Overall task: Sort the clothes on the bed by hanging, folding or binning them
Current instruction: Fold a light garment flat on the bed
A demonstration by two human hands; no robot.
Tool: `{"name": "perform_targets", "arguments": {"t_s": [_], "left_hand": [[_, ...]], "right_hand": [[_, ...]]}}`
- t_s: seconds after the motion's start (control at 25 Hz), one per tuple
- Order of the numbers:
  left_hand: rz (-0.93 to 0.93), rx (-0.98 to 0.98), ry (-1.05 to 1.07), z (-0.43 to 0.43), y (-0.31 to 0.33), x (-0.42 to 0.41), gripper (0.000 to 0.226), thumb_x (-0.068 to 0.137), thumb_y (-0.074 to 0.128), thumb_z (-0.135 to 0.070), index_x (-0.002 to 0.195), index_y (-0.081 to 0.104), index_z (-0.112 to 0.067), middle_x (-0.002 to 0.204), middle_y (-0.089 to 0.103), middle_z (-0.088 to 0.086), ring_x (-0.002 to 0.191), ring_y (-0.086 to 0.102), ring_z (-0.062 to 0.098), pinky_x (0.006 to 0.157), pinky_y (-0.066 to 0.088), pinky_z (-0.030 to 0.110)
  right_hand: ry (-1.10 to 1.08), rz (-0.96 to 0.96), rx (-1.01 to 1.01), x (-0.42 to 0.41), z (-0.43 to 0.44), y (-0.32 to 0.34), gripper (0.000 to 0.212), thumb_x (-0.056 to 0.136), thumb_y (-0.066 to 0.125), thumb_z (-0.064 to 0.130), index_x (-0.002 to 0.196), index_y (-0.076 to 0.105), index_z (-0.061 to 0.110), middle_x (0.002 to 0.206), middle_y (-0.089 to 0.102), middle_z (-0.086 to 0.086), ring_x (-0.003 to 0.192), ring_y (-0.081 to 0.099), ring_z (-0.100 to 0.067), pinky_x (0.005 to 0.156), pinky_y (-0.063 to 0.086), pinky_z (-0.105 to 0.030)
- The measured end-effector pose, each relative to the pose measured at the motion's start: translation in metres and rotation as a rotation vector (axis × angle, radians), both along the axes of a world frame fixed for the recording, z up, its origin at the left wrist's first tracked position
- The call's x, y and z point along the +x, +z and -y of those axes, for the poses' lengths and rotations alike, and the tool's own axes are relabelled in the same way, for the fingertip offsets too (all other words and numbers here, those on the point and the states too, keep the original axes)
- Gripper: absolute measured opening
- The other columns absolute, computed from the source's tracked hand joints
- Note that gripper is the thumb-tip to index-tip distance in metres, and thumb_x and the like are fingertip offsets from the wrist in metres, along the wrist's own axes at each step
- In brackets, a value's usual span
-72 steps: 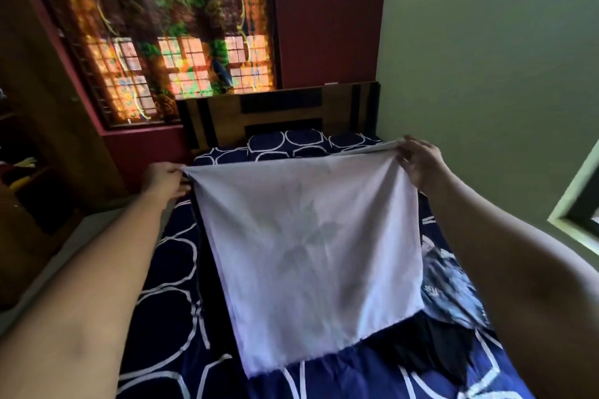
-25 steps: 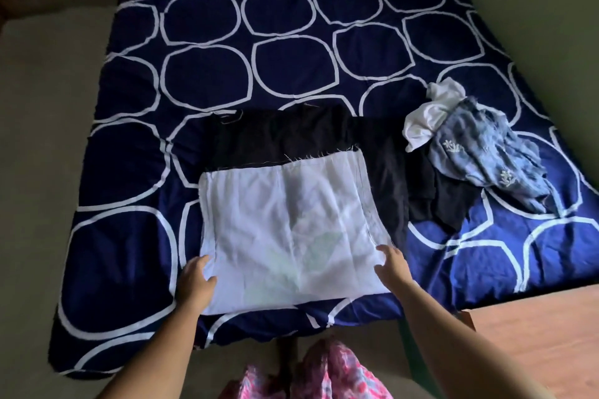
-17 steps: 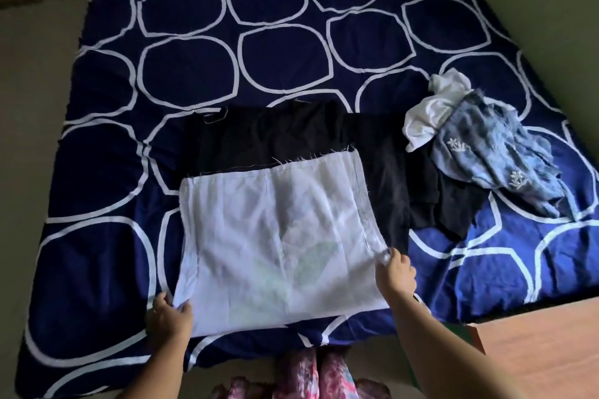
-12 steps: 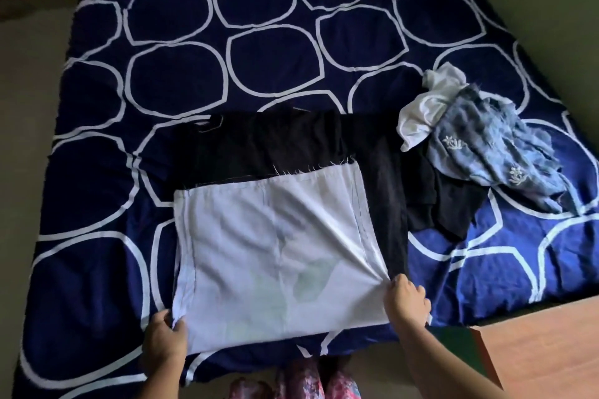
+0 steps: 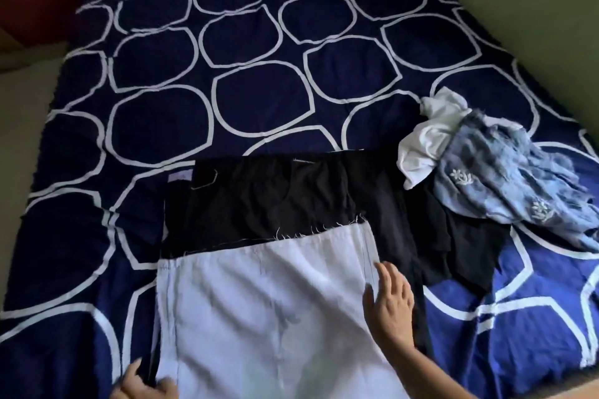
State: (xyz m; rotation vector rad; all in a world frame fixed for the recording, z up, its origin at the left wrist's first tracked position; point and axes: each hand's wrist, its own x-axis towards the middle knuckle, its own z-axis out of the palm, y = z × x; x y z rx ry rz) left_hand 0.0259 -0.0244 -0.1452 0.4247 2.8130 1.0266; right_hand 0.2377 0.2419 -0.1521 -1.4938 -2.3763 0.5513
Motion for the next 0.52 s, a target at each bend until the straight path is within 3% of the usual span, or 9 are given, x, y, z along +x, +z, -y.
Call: {"name": "perform_targets", "arguments": {"t_s": [0.04, 0.08, 0.12, 0.16, 0.28, 0.4, 0.52], "left_hand": [[0.188, 0.048, 0.06, 0.011, 0.005, -0.041, 0.043, 0.084, 0.043, -0.038, 0.098, 0.057, 0.0, 0.084, 0.051, 0.022, 0.07, 0.048, 0.038, 0.066, 0.039, 0.05], [0.228, -0.249, 0.078, 0.008, 0.003, -0.045, 0.041, 0.083, 0.047, -0.038, 0.103, 0.06, -0.004, 0.085, 0.054, 0.024, 0.072, 0.051, 0.039, 0.066, 0.041, 0.05], [0.27, -0.234, 0.101, -0.011, -0.009, -0.064, 0.041, 0.081, 0.052, -0.036, 0.109, 0.061, -0.007, 0.09, 0.059, 0.026, 0.077, 0.055, 0.041, 0.069, 0.045, 0.05], [0.102, -0.257, 0.089, -0.022, -0.007, -0.078, 0.041, 0.081, 0.058, -0.03, 0.116, 0.06, -0.009, 0.1, 0.061, 0.027, 0.086, 0.058, 0.043, 0.075, 0.047, 0.05], [0.171, -0.102, 0.113, -0.084, -0.014, -0.143, 0.049, 0.087, 0.063, -0.006, 0.133, 0.048, -0.005, 0.128, 0.054, 0.026, 0.114, 0.054, 0.043, 0.094, 0.043, 0.049], [0.154, -0.151, 0.027, -0.123, -0.019, -0.183, 0.062, 0.088, 0.066, -0.018, 0.143, 0.038, -0.015, 0.137, 0.05, 0.018, 0.124, 0.047, 0.041, 0.106, 0.037, 0.049], [0.196, -0.258, 0.133, -0.136, -0.013, -0.203, 0.067, 0.09, 0.063, -0.031, 0.148, 0.029, -0.023, 0.139, 0.051, 0.013, 0.128, 0.043, 0.039, 0.107, 0.033, 0.044]], "right_hand": [[0.088, -0.036, -0.001, -0.018, -0.024, -0.005, 0.051, 0.082, 0.041, 0.031, 0.129, 0.045, 0.013, 0.128, 0.053, -0.015, 0.118, 0.041, -0.027, 0.101, 0.028, -0.036], [0.139, -0.049, -0.019, -0.034, -0.042, -0.003, 0.054, 0.081, 0.041, 0.028, 0.131, 0.045, 0.009, 0.129, 0.052, -0.017, 0.12, 0.04, -0.027, 0.104, 0.027, -0.034], [0.159, -0.084, -0.06, -0.056, -0.065, 0.0, 0.056, 0.08, 0.042, 0.026, 0.132, 0.046, 0.006, 0.132, 0.05, -0.017, 0.122, 0.039, -0.027, 0.105, 0.026, -0.032], [0.136, -0.1, -0.137, -0.077, -0.089, 0.003, 0.057, 0.08, 0.044, 0.022, 0.134, 0.045, 0.005, 0.135, 0.047, -0.017, 0.125, 0.037, -0.028, 0.107, 0.024, -0.032], [0.131, -0.066, -0.295, -0.118, -0.132, -0.007, 0.064, 0.081, 0.055, 0.008, 0.142, 0.037, 0.008, 0.143, 0.04, -0.016, 0.131, 0.036, -0.035, 0.108, 0.022, -0.033], [0.053, 0.008, -0.403, -0.142, -0.161, -0.006, 0.069, 0.083, 0.061, 0.021, 0.145, 0.033, 0.029, 0.146, 0.04, -0.007, 0.132, 0.033, -0.034, 0.108, 0.026, -0.037], [0.097, 0.056, -0.507, -0.154, -0.17, -0.009, 0.046, 0.085, 0.06, 0.029, 0.128, 0.053, 0.045, 0.137, 0.044, -0.002, 0.129, 0.034, -0.032, 0.107, 0.029, -0.039]]}}
